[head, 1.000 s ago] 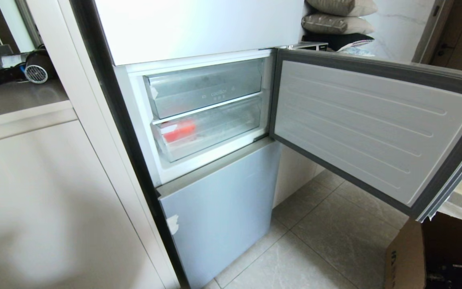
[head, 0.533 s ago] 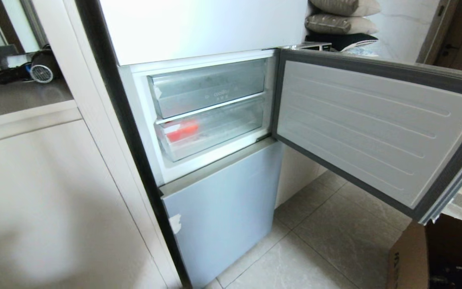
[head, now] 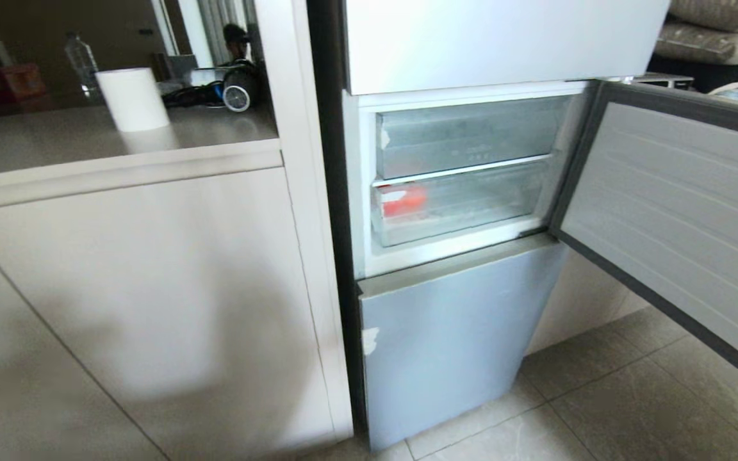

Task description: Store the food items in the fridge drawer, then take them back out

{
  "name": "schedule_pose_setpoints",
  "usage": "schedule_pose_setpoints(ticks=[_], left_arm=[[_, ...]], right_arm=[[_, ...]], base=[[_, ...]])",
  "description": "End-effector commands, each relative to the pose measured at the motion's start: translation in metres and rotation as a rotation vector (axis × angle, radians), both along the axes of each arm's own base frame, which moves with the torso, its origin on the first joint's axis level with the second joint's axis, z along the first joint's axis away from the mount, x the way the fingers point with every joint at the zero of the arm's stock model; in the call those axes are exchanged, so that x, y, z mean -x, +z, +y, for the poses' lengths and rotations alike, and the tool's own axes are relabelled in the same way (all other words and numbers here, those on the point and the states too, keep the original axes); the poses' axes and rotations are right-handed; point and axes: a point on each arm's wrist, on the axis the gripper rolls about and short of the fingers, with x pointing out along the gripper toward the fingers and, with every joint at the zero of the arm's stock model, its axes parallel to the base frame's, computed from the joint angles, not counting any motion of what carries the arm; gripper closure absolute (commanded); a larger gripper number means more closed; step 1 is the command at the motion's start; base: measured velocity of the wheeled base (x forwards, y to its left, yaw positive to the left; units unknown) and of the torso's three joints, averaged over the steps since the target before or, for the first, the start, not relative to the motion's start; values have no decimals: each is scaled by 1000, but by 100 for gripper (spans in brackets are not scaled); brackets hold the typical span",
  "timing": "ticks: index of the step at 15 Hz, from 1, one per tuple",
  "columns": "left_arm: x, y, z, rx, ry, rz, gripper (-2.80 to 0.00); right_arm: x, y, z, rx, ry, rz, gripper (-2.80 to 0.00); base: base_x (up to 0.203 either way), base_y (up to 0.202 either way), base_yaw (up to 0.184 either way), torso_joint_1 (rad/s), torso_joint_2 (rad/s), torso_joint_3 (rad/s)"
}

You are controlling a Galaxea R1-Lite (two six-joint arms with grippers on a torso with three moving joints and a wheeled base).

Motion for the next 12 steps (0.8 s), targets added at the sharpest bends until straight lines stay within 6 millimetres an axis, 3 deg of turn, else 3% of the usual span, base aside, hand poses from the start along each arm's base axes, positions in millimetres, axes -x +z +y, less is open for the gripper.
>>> schedule_pose_setpoints(ticks=[1, 12], left_arm=[[0, 0, 0, 0, 1, -1, 0], [0, 0, 0, 0, 1, -1, 0]], right_arm=[[0, 0, 0, 0, 0, 0, 0], [0, 0, 0, 1, 0, 0, 0]], base=[[-1, -13, 178, 2, 2, 2], [0, -7, 168, 1, 3, 3]])
